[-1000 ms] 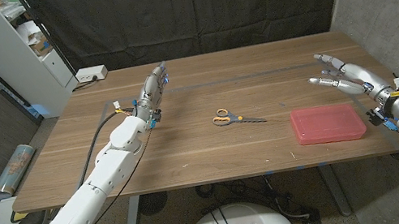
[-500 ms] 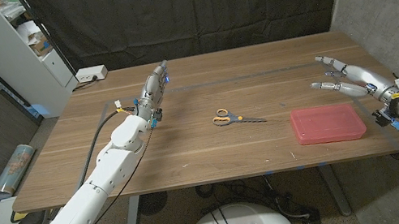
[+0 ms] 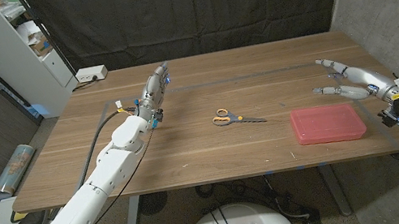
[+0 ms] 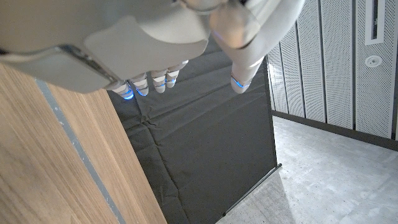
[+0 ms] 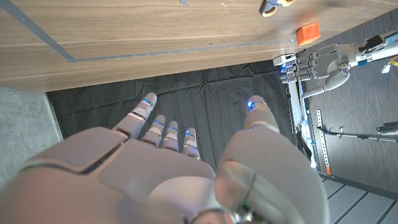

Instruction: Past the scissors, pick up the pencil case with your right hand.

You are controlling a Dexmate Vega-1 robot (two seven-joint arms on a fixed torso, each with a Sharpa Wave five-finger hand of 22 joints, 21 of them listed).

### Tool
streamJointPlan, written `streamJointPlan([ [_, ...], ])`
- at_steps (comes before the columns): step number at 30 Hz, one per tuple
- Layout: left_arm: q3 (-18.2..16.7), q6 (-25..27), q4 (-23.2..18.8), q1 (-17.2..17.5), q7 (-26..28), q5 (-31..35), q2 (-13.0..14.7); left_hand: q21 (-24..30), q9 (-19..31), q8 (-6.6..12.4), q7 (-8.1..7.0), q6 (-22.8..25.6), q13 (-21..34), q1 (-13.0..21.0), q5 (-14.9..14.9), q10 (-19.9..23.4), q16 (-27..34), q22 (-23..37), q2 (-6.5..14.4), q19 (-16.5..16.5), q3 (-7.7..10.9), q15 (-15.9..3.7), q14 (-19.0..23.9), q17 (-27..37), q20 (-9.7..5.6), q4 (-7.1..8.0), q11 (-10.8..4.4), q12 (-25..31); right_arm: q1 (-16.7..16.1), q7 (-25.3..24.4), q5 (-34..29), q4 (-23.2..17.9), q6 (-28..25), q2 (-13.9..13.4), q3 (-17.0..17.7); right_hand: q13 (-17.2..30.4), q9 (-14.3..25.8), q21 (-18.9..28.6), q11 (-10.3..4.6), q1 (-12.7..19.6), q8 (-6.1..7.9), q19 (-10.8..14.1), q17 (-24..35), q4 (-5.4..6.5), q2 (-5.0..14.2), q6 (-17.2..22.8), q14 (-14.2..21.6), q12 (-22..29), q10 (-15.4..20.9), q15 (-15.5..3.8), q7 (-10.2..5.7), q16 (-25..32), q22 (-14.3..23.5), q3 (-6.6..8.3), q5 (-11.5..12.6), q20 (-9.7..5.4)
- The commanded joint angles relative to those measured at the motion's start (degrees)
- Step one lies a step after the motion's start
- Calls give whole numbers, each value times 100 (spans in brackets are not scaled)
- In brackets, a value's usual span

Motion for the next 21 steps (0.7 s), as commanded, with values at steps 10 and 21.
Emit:
streamJointPlan([
  [10, 41, -16, 74, -105, -22, 30, -69, 18, 18, 11, -9, 37, 18, 16, -30, 1, -4, 11, 76, -426, 15, -1, -16, 16, 69, -38, 14, -16, -198, 664, -786, -448, -478, 53, 214, -6, 9, -38, 90, 250, -22, -140, 6, 4, -51, -366, -320, -31, -480, 115, 45, -48, 2, 61, 66, -19],
  [21, 84, -55, 270, -206, -96, 2, -173, 18, 18, 11, -9, 41, 18, 16, -31, -6, -1, 12, 84, -434, 11, -1, -9, 17, 78, -41, 2, -19, -228, 913, -1232, -599, -596, 11, 231, -2, 23, -19, 170, 357, -89, -259, 41, 75, -156, -1600, -545, -14, -1039, 199, 243, 2, 2, 15, 155, -53],
])
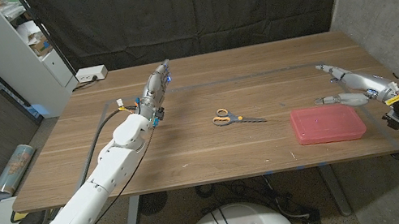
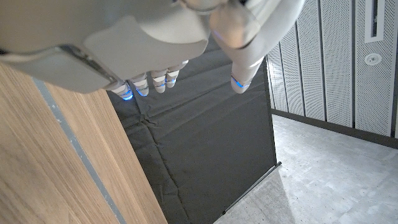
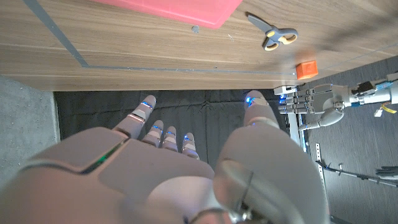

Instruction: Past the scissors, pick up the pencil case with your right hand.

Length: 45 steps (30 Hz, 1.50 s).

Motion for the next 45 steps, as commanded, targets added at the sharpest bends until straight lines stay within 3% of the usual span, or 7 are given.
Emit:
streamJointPlan([
  [1, 48, -48, 186, -115, -57, 3, -96, 18, 18, 10, 12, 18, 18, 16, -31, -6, -1, 13, 85, -421, 10, -2, -11, 17, 30, -41, 0, -20, -54, 342, -528, -203, -167, -48, 50, 10, 24, 18, 35, 108, 0, -46, 25, 31, -39, -878, -100, -17, -302, 27, 96, 47, 1, 9, 53, -2],
  [15, 94, -122, 348, -197, -106, 7, -199, 21, 18, 10, 5, 21, 19, 17, -32, -3, -5, 13, 99, -423, 8, -5, -19, 17, 31, -44, -6, -18, -8, 1107, -1173, -512, -295, -322, 120, 17, 32, -7, 180, 224, 123, -209, 33, 30, -133, -1008, -399, -15, -692, 207, 197, 1, 1, -37, 159, 111],
  [27, 156, -143, 534, -281, -162, -2, -308, 23, 18, 10, 2, 23, 19, 18, -33, 1, -4, 14, 106, -424, 5, -3, -17, 17, 35, -47, -7, -17, 82, 1639, -1525, -737, -403, -328, 94, 23, 36, 46, 302, 232, 133, -121, 43, 70, -205, -1091, -529, 6, -918, 408, 226, 23, 1, -111, 247, 579],
  [34, 174, -156, 612, -322, -197, -3, -338, 21, 18, 11, 5, 28, 19, 18, -34, 4, 0, 14, 113, -434, 3, 1, -9, 18, 51, -49, 2, -16, 59, 1782, -1794, -851, -428, -276, 67, 22, 36, 21, 323, 227, 186, -158, 44, 116, -270, -1039, -735, 64, -979, 471, 190, 19, 2, -207, 349, 1228],
  [38, 182, -161, 648, -340, -210, -1, -350, 21, 18, 10, 2, 26, 19, 17, -35, 2, -1, 14, 116, -436, 1, 5, -12, 18, 55, -50, 14, -17, 52, 1818, -1875, -862, -361, -251, 48, 21, 36, -41, 283, 183, 212, -346, 49, 152, -281, -962, -783, 91, -944, 479, 150, 31, 2, -249, 375, 1303],
  [39, 183, -161, 648, -338, -190, 7, -357, 22, 18, 10, 2, 27, 19, 17, -35, 1, -1, 14, 117, -435, 1, 5, -12, 18, 53, -50, 8, -18, 50, 1832, -1938, -877, -368, -256, 30, 19, 34, -131, 287, 127, 219, -849, 52, 199, -288, -911, -829, 106, -932, 429, 136, 55, 2, -310, 424, 1285],
  [45, 197, -163, 713, -367, -249, -29, -388, 23, 19, 13, 4, 36, 20, 17, -36, 6, 1, 15, 121, -435, -2, 5, -6, 18, 56, -51, -14, -16, 61, 1992, -2240, -905, -370, -353, -53, 19, 34, -93, 254, 87, 234, -1094, 53, 238, -270, -846, -913, 131, -882, 444, 118, 55, 8, -351, 468, 1302],
])
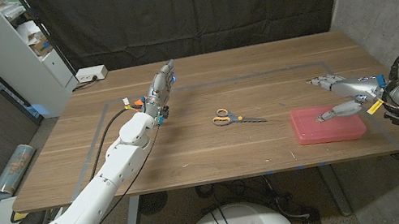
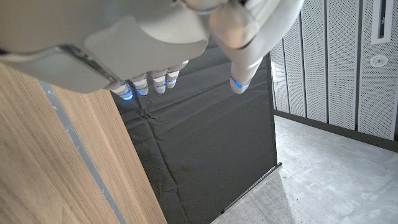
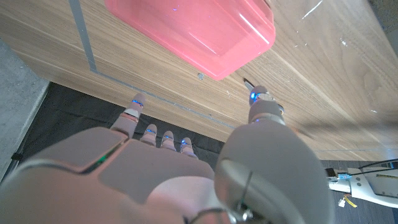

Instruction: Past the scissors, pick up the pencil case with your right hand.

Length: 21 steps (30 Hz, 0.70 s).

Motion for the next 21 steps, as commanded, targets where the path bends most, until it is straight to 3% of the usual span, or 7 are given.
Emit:
streamJointPlan([
  [1, 36, 1, 108, -55, -42, -16, -58, 23, 19, 13, 3, 37, 19, 16, 5, 8, 1, 15, 63, -437, 15, 8, -5, 18, 55, -35, -3, -15, 16, 381, -607, -114, -10, -88, -139, 21, 20, 57, -31, -58, 64, -108, 22, 23, -7, -756, -522, 87, -773, -20, -35, 65, 9, -55, 62, -2],
  [9, 28, 53, 9, -5, 16, -8, -22, 22, 19, 18, 2, 50, 20, 15, 4, 25, 3, 15, 67, -443, 11, 7, 2, 18, 59, -37, 10, -8, 122, 555, -905, -90, 35, -229, -259, 20, 18, 90, -27, -39, 68, -69, 14, 15, -16, -724, -567, 87, -760, 20, -44, 51, 11, -67, 79, -10],
  [21, -45, 108, -247, 205, 195, 7, 102, 24, 20, 20, 0, 66, 22, 12, 3, 82, 5, 16, 73, -447, 3, 17, 9, 19, 63, -41, 1, 12, 179, 972, -1490, -138, -43, -363, -417, 18, 15, 158, 45, 50, -34, 72, -16, -19, -41, -935, -767, -25, -1072, 180, 44, 5, 17, -113, 139, 0],
])
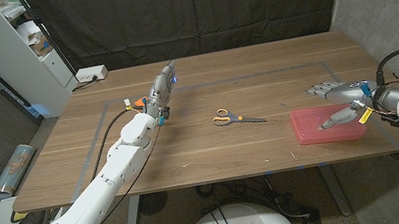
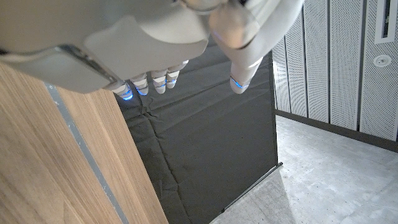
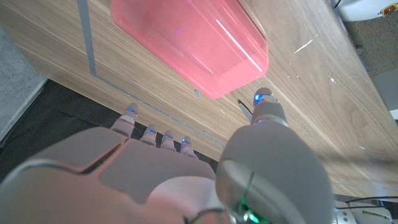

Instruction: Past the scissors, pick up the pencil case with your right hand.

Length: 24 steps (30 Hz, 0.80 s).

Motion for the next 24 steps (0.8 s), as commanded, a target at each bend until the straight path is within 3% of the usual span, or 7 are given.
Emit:
streamJointPlan([
  [1, -50, 109, -209, 141, 115, 12, 117, 25, 20, 20, -10, 13, 22, -11, 2, 8, 3, 16, 52, -432, 17, 19, 5, 19, 48, -26, -3, 11, 86, 421, -524, -41, -136, -109, -201, 19, 15, 51, 64, 81, -57, 79, -4, -27, -22, -972, -777, -38, -1068, 105, 57, -22, 17, -35, 59, 39],
  [10, -22, 72, -91, 27, -14, 0, 82, 25, 20, 19, -11, 16, 23, -12, 2, 7, 1, 16, 54, -438, 12, 22, 0, 20, 47, -29, -1, 9, 225, 580, -760, -102, -483, -103, -490, 18, 16, 69, 173, 102, -93, 157, -24, -31, -54, -1107, -820, -45, -1143, 192, 129, -18, 19, -86, 73, 47],
  [24, 62, 80, 248, -147, -165, -15, -31, 24, 21, 19, -23, 24, 24, -16, 1, 2, 3, 17, 57, -449, 3, 33, 8, 20, 62, -32, -8, 5, 360, 365, -932, 9, -1058, -131, -886, 0, 19, 67, 515, -86, -156, 250, -51, 59, -174, -1559, -885, -68, -1405, 356, 358, 9, 24, -332, 16, 68],
])
